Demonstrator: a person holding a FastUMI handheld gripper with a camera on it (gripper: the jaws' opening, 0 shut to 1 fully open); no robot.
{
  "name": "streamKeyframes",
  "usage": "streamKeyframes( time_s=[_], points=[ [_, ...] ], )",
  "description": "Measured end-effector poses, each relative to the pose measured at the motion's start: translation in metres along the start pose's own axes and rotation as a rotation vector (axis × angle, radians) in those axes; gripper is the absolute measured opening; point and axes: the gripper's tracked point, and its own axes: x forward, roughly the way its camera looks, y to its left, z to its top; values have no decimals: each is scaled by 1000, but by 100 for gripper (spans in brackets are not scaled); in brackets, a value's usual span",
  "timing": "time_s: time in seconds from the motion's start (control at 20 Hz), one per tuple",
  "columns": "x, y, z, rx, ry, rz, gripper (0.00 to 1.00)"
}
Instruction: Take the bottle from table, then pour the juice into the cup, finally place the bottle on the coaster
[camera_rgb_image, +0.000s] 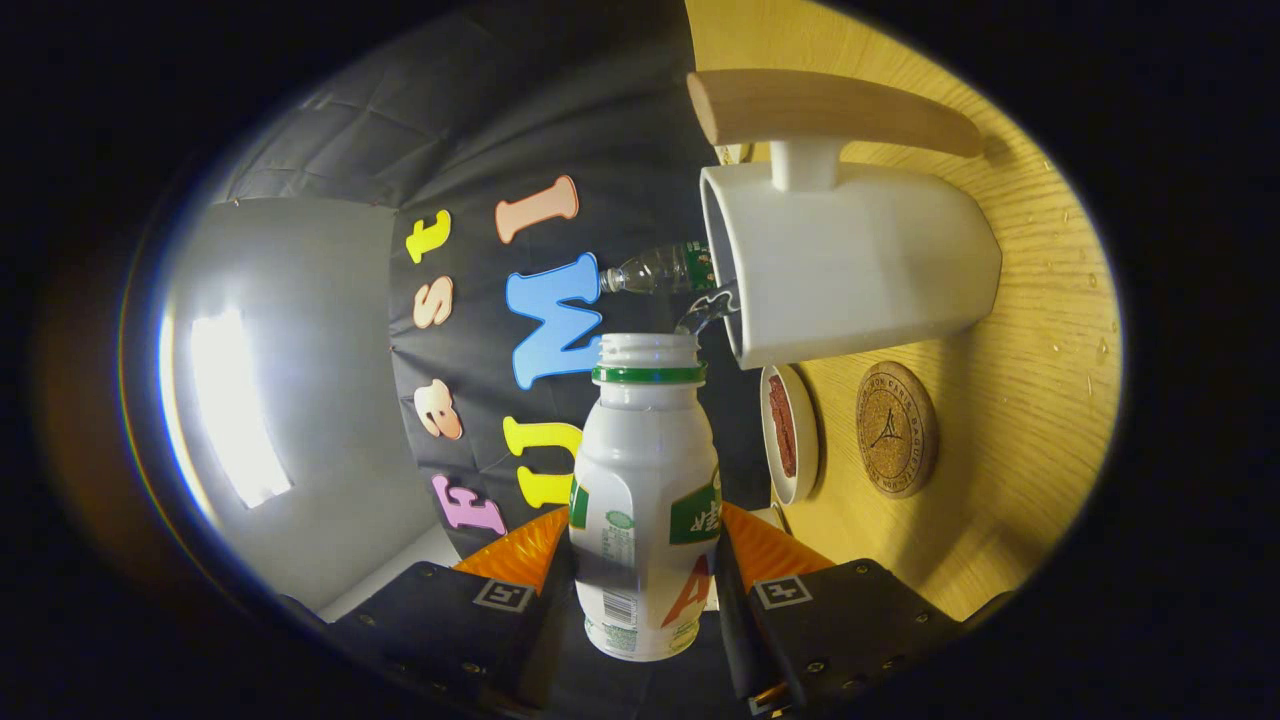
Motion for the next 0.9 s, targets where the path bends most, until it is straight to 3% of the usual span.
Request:
streamKeyframes(
  time_s=[0.9],
  points=[
    [6, 8, -3, 82, -25, 58, 65]
  ],
)
